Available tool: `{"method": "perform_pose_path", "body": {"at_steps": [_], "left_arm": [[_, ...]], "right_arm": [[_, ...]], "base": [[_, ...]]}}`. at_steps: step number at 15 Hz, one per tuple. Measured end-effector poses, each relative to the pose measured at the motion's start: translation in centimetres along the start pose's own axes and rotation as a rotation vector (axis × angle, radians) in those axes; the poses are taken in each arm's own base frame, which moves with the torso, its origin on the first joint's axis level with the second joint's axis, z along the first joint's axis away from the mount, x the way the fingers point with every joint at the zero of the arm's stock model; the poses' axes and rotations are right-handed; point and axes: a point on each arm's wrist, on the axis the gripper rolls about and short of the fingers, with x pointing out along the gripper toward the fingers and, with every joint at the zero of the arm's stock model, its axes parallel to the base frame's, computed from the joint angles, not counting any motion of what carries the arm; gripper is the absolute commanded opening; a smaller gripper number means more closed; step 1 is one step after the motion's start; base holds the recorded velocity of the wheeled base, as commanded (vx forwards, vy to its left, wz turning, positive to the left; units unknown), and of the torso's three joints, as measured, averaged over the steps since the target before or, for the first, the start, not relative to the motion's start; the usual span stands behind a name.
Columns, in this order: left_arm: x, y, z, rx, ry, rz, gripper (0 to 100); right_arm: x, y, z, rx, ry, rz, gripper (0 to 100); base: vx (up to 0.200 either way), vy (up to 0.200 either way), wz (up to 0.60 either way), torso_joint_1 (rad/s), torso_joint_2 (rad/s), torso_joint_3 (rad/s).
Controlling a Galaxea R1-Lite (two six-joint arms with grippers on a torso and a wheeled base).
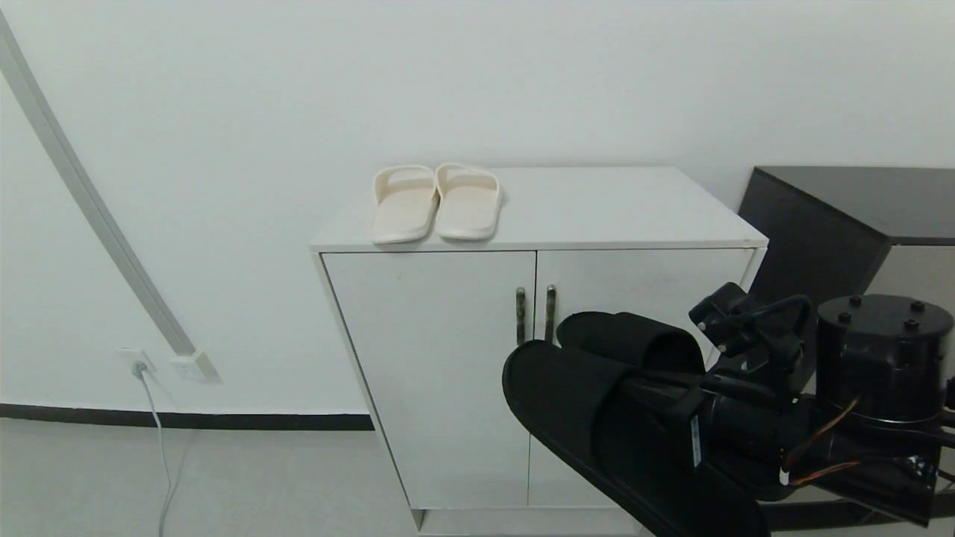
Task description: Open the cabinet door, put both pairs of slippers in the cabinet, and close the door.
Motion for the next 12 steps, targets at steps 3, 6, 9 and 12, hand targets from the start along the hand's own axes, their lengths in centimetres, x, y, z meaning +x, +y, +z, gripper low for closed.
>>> {"method": "perform_pose_path", "body": {"at_steps": [3,6,9,12], "left_arm": [[0.00,0.00,0.00,0.000,0.000,0.000,100],[0.00,0.00,0.00,0.000,0.000,0.000,100],[0.00,0.00,0.00,0.000,0.000,0.000,100],[0.00,0.00,0.00,0.000,0.000,0.000,100]], "right_arm": [[-0.09,0.02,0.06,-0.002,-0.003,0.001,0],[-0.13,0.00,0.08,-0.002,-0.004,0.000,0],[-0.13,0.00,0.08,-0.002,-0.004,0.000,0],[-0.18,0.01,-0.15,-0.005,0.004,0.001,0]], "base": [[0.000,0.000,0.00,-0.150,0.48,0.321],[0.000,0.000,0.00,-0.123,0.47,0.347],[0.000,0.000,0.00,-0.100,0.45,0.356],[0.000,0.000,0.00,-0.058,0.44,0.380]]}}
